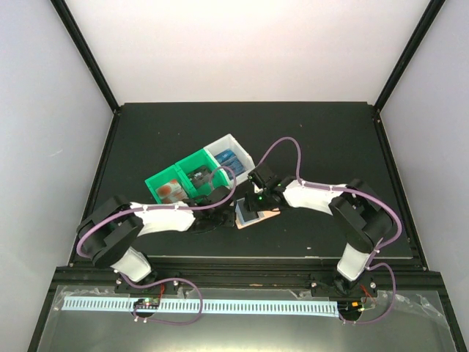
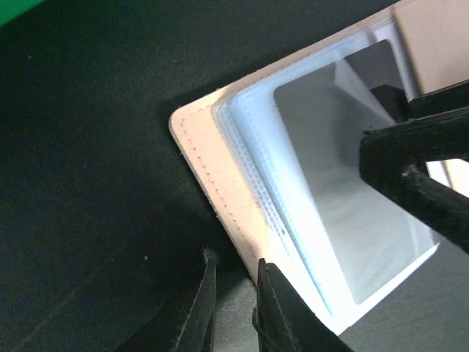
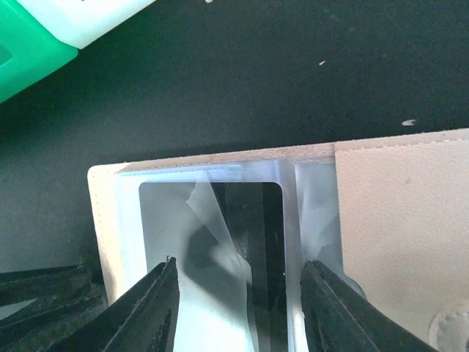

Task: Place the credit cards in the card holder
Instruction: Insert the credit card into the card holder.

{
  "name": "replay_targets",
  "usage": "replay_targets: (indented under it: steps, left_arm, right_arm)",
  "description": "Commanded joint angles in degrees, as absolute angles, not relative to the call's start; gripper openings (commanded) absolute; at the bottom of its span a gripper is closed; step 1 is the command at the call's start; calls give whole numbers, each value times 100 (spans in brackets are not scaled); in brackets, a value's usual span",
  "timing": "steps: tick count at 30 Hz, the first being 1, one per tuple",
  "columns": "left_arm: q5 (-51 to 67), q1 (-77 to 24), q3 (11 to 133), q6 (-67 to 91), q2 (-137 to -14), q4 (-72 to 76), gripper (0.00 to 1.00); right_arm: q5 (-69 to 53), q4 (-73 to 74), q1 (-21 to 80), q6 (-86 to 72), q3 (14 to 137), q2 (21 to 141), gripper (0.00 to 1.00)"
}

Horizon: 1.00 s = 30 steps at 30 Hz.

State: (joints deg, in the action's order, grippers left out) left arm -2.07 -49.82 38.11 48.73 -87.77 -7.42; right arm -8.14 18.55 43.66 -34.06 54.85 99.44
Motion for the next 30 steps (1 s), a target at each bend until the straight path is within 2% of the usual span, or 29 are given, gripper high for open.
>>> replay_targets:
  steps: [1,10,16,24,30]
  left_arm:
    - [-181,-4944,3999,4877,-8981,-822,18]
    - [-122,-4940,4059,4830,-9160,-815,17]
    - [-234,-4922,4040,4800,-9107,-878,17]
    - [-245,-4896,4003,4794,-9025,-869,17]
    - [-203,-4887,3974,4802,-8981,-844,17]
  right_arm:
    - [-1012,1884,4427,-3176,5621,9989,47]
    - [-1169,1830,4643,-2891,5648,9835,46]
    - [-576,2000,4652,-3020,5611,9729,45]
    - [-193,2314,4654,-3182,5612,9689,23]
    - [-323,2351,4653,-3151,5563,9878,13]
